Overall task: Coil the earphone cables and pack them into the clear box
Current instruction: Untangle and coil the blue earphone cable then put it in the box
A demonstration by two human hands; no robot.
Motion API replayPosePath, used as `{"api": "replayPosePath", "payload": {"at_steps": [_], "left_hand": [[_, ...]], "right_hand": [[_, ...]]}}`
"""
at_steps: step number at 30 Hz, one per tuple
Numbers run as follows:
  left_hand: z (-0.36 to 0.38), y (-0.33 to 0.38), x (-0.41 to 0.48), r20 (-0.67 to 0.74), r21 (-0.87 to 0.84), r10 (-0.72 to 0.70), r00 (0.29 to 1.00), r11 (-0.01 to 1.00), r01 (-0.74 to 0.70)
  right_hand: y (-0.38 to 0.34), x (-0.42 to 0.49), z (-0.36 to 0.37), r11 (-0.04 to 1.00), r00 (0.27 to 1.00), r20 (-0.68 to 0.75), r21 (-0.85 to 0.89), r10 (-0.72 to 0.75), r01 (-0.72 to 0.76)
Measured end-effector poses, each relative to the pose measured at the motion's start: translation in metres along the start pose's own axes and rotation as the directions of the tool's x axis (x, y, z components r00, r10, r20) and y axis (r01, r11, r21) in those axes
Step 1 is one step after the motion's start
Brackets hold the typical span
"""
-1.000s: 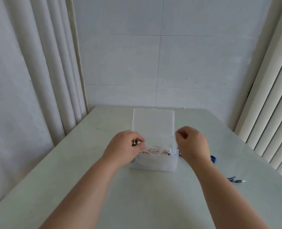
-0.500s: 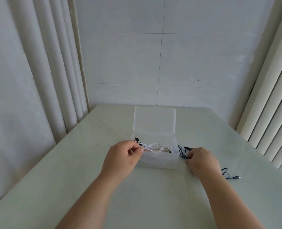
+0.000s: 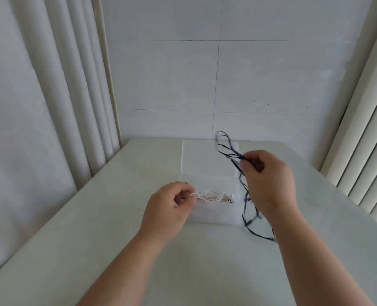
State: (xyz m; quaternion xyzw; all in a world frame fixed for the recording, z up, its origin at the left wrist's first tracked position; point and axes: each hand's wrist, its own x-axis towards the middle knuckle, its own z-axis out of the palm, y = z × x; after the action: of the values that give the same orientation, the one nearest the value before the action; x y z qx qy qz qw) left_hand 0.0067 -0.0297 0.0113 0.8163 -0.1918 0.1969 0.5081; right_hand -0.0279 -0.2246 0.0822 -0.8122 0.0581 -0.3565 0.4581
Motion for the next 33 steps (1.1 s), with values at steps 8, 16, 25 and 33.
{"api": "replayPosePath", "payload": {"at_steps": [8,16,25,33], "left_hand": [[-0.012,0.004,0.003,0.064,-0.445,-0.060,0.996,0.892,0.083],[-0.016,0.011,0.003,0.321,-0.682,-0.023,0.947,0.688,0.248],[-0.021,0.010,0.009,0.130,-0.617,-0.111,0.985,0.769,0.168],[-0.044,0.000,0.017,0.119,-0.859,-0.326,0.938,0.440,0.262]], "right_hand": [[-0.022,-0.016,0.013,0.681,0.905,0.423,0.648,0.050,-0.341],[-0.002,-0.034,0.038,0.751,0.868,0.469,0.512,0.163,-0.418],[0.009,-0.024,0.025,0.804,0.881,0.439,0.452,0.176,-0.386],[0.019,-0.005,-0.002,0.608,0.891,0.446,0.683,0.090,-0.403]]}}
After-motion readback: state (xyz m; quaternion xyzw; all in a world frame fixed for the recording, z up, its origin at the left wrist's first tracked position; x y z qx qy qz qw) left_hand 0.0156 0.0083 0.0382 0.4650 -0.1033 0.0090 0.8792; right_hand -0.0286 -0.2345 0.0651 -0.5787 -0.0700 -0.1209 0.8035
